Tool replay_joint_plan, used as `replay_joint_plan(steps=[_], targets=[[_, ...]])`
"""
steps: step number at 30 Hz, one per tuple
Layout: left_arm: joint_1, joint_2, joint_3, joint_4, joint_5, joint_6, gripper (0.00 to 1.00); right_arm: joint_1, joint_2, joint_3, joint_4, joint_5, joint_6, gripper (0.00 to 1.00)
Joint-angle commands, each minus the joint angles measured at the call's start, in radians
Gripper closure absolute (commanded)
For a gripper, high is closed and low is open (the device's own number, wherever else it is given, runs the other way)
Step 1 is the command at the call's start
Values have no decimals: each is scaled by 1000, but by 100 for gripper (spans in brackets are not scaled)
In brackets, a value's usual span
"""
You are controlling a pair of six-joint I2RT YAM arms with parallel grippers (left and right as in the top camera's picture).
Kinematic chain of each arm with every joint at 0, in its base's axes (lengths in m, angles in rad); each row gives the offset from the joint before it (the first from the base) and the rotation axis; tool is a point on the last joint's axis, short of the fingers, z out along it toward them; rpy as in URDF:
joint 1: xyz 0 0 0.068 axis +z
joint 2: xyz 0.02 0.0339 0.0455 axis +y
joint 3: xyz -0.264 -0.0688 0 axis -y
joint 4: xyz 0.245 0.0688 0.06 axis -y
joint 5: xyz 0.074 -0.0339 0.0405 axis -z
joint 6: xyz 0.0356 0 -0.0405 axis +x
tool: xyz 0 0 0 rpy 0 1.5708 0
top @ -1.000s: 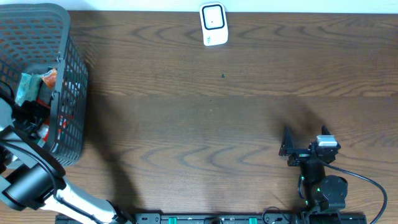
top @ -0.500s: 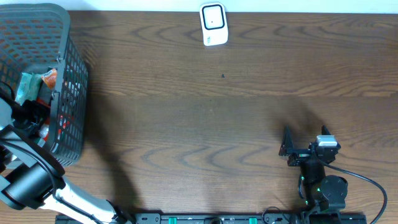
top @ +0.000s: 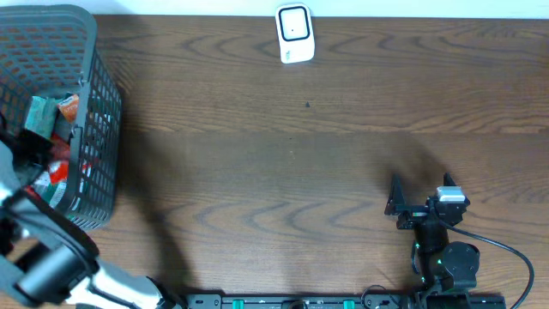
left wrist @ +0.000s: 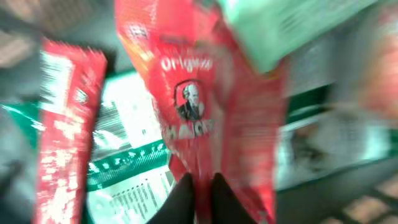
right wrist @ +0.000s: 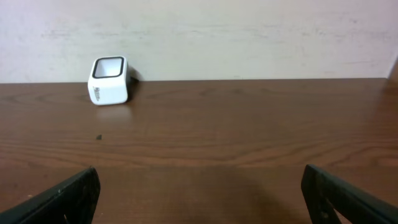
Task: Scan the item barcode
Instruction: 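Lower the left gripper into the basket and grasp the red snack bag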
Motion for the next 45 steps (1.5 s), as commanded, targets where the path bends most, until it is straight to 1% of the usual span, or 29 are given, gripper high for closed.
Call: replay_joint_plan(steps=[1, 3, 4, 6, 7, 8, 10, 12, 13, 14, 15, 17, 20, 24, 27, 31, 36, 39, 40, 41, 42, 43, 44, 45], targets=[[5, -196, 19, 41, -16, 0, 92, -7, -4, -1, -3, 10, 17, 1], [5, -323, 19, 82, -16, -8, 93, -7, -4, -1, -3, 10, 17, 1], [5, -389, 19, 92, -16, -40, 93, -7, -4, -1, -3, 10, 17, 1], [5, -460, 19, 94, -16, -94, 92, -7, -4, -1, -3, 10, 17, 1], [5, -481, 19, 92, -16, -107, 83, -7, -4, -1, -3, 10, 17, 1], [5, -514, 19, 83, -16, -115, 55, -7, -4, -1, -3, 10, 17, 1], [5, -525, 19, 70, -21, -114, 37, -7, -4, -1, -3, 10, 17, 1], [5, -507, 19, 45, -39, -114, 16, -7, -4, -1, -3, 10, 17, 1], [5, -485, 18, 31, -52, -114, 8, -7, -4, -1, -3, 10, 17, 1], [5, -457, 14, 19, -57, -105, 3, -7, -4, -1, -3, 10, 17, 1], [5, -428, 11, 10, -58, -87, 1, -7, -4, -1, -3, 10, 17, 1], [5, -333, 6, -15, -58, -43, 1, -7, -4, -1, -3, 10, 17, 1], [12, -224, 6, -38, -53, -42, 1, -7, -4, -1, -3, 10, 17, 1], [31, -89, 6, -46, 16, 20, 1, -7, -4, -1, -3, 10, 16, 1], [45, -11, 6, -57, 52, 26, 1, -7, -4, -1, -3, 10, 17, 1], [51, 69, 6, -56, 56, 52, 1, -7, -4, -1, -3, 10, 17, 1], [51, 171, 4, -57, 69, 51, 0, -7, -4, -1, -3, 10, 17, 1], [51, 222, 4, -48, 150, 52, 6, -7, -4, -1, -3, 10, 17, 1], [51, 229, 4, -44, 169, 55, 12, -7, -4, -1, -3, 10, 17, 1], [51, 232, 4, -42, 190, 56, 21, -7, -4, -1, -3, 10, 17, 1], [51, 230, 4, -40, 190, 55, 36, -7, -4, -1, -3, 10, 16, 1], [51, 222, 4, -37, 190, 55, 45, -7, -4, -1, -3, 10, 17, 1], [52, 214, 6, -37, 190, 55, 49, -7, -4, -1, -3, 10, 16, 1], [54, 206, 8, -37, 190, 55, 55, -7, -4, -1, -3, 10, 17, 1]])
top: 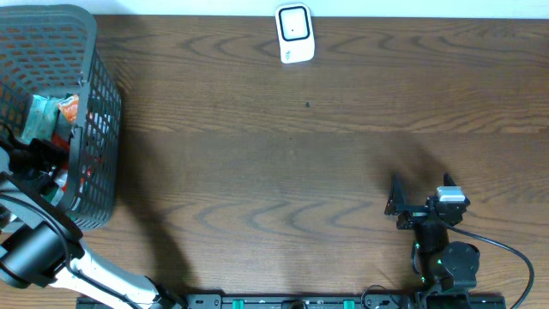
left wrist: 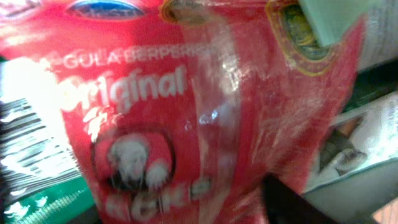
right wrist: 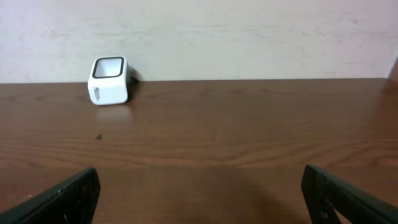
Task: Scan the item barcode
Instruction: 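Lower the left gripper into the basket and grasp the red snack bag, then lift the red snack bag and carry it toward the white scanner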
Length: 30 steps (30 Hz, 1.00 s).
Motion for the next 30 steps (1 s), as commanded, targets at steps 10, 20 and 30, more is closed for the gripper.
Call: replay_joint_plan(steps=[10, 20, 30], targets=[[21, -241, -4, 93, 9, -6, 93, -7, -4, -1, -3, 10, 17, 1], [-4, -758, -4, 169, 138, -186, 92, -7, -4, -1, -3, 10, 17, 1], [-549, -821, -47, 57, 358, -181, 93, -7, -4, -1, -3, 10, 17, 1]])
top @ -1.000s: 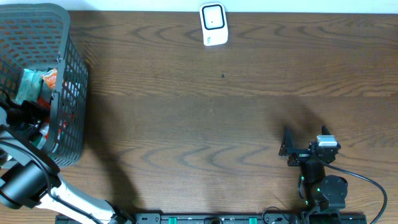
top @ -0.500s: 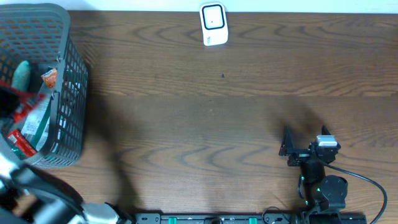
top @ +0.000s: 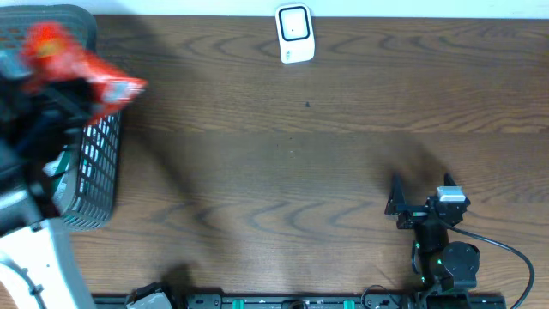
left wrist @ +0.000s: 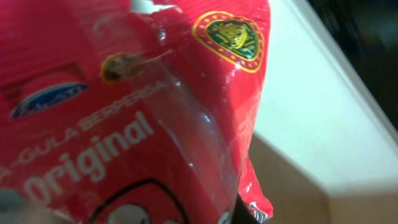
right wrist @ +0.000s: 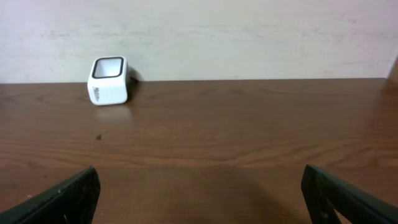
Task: Scan the item barcode
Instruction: 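Lift the red snack bag and carry it toward the white scanner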
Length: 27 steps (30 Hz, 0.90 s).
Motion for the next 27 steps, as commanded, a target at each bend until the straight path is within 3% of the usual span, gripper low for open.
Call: replay_joint_plan(steps=[1, 6, 13, 22, 24, 25, 26, 27], targets=[[-229, 42, -35, -2, 19, 19, 92, -7, -4, -1, -3, 10, 17, 1], [-575, 195, -105, 20, -152, 19, 92, -7, -4, -1, -3, 10, 16, 1], [-929, 563, -109, 230, -182, -29, 93, -7, -4, -1, -3, 10, 16, 1], [-1090, 833, -109, 470, -182, -108, 90, -7, -4, -1, -3, 10, 17, 1], [-1100, 851, -109, 483, -182, -108, 78, -7, -4, -1, -3, 10, 17, 1], [-1102, 853, -109, 483, -182, -108, 67, -7, -4, -1, -3, 10, 17, 1], [-1101, 854, -109, 483, -182, -103, 44, -7, -4, -1, -3, 10, 16, 1], [-1098, 851, -108, 483, -182, -104, 38, -7, -4, -1, -3, 10, 17, 1]])
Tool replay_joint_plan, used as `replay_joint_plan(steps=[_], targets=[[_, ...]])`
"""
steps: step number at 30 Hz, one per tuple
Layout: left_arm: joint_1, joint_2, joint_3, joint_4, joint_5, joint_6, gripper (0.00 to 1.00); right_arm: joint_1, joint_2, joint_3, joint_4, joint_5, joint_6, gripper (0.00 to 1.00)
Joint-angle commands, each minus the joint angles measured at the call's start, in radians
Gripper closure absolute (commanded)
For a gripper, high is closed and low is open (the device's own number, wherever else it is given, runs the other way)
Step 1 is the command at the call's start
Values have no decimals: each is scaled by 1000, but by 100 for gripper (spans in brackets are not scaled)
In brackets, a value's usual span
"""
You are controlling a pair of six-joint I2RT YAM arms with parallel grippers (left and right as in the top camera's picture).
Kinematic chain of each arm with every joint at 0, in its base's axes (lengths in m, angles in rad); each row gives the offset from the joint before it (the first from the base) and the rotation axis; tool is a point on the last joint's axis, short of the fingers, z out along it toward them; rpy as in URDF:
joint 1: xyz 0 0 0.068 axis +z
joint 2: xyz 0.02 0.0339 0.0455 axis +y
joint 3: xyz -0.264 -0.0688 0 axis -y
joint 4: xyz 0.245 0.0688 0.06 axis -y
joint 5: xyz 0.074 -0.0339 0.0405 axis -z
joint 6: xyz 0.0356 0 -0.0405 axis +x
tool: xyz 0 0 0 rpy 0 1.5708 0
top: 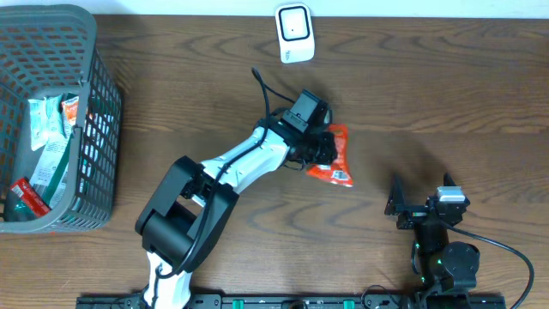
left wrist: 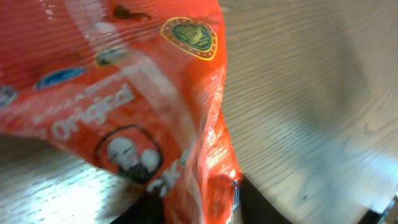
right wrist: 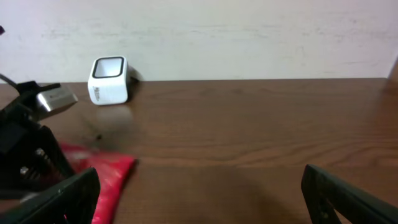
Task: Scan the item barcode
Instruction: 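Lift the red snack bag and carry it toward the white scanner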
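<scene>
A red snack packet (top: pixel 333 156) printed "Original" hangs at mid-table with my left gripper (top: pixel 314 148) shut on it. It lies a little in front of the white scanner (top: pixel 292 33) at the far edge. In the left wrist view the packet (left wrist: pixel 124 99) fills most of the frame, and the gripper (left wrist: pixel 205 208) pinches its lower edge. No barcode shows. The right wrist view has the packet (right wrist: pixel 102 177) at lower left and the scanner (right wrist: pixel 109 81) behind it. My right gripper (right wrist: pixel 199 199) stands open and holds nothing, low at the near right (top: pixel 410 209).
A dark mesh basket (top: pixel 101 129) with several more packets stands at the far left. The left arm (top: pixel 232 167) stretches across the middle of the table. A pale wall (right wrist: pixel 249 31) runs behind the scanner.
The left gripper and the red packet were above the basket at the far left; now they are at mid-table in front of the scanner. The right arm is where it was.
My left gripper was down in the basket with its fingers at the red packet. Then it was tight against the packet, still in the basket. Then it held the packet above the basket, and now holds it over mid-table near the scanner.
</scene>
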Motion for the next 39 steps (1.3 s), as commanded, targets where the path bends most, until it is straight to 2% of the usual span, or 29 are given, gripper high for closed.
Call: replay_joint_plan(steps=[1, 3, 6, 7, 8, 9, 10, 12, 15, 22, 26, 35, 39], targets=[[11, -7, 11, 5, -6, -2, 33, -7, -4, -1, -3, 10, 17, 1], [33, -37, 30, 0, -6, 36, 25, -7, -4, -1, -3, 9, 16, 1], [71, -130, 47, -3, -6, 87, 25, -7, -4, -1, -3, 10, 17, 1], [74, -156, 47, -19, -6, 117, 43, -7, -4, -1, -3, 10, 17, 1], [74, -162, 47, -34, -5, 130, 65, -7, -4, -1, -3, 10, 17, 1], [73, -164, 46, -53, -2, 130, 81, -7, -4, -1, -3, 10, 17, 1], [71, -161, 46, -72, 14, 140, 91, -7, -4, -1, -3, 10, 17, 1], [67, -133, 42, -83, 137, 208, 93, -7, -4, -1, -3, 10, 17, 1], [64, -76, 42, -82, 229, 218, 92, -7, -4, -1, -3, 10, 17, 1], [62, 51, 42, -98, 260, 233, 93, -7, -4, -1, -3, 10, 17, 1], [62, 91, 42, -97, 198, 290, 92, -7, -4, -1, -3, 9, 17, 1], [58, -19, 66, -89, 193, 311, 92, -7, -4, -1, -3, 10, 17, 1], [35, 2, 57, -91, 231, 311, 92, -7, -4, -1, -3, 10, 17, 1]])
